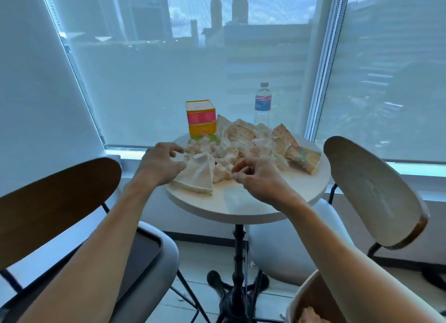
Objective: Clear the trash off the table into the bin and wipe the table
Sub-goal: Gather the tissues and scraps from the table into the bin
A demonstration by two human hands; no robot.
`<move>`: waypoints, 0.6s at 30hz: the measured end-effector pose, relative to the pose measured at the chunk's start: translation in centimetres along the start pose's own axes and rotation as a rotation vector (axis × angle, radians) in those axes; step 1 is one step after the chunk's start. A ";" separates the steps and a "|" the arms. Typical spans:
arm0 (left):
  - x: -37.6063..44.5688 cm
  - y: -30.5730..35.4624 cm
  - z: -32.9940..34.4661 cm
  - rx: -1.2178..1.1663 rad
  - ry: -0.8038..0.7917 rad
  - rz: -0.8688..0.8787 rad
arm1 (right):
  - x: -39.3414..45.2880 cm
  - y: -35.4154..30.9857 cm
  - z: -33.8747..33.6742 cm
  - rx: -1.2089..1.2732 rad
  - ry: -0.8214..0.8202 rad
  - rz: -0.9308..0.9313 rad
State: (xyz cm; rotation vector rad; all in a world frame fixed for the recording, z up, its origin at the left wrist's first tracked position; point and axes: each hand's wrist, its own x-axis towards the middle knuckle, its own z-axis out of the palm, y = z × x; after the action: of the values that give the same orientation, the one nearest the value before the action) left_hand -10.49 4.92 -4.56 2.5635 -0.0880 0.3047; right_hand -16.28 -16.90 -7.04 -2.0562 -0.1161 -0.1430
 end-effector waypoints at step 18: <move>1.6 -6.0 1.1 -0.035 -0.169 0.084 | 4.3 -1.5 6.8 -0.339 0.155 0.091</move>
State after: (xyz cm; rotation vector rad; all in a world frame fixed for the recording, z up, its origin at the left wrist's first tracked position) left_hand -8.01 9.39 -8.23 2.5508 -0.2620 0.1158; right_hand -11.91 -10.07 -8.29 -2.3737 0.1043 -0.2802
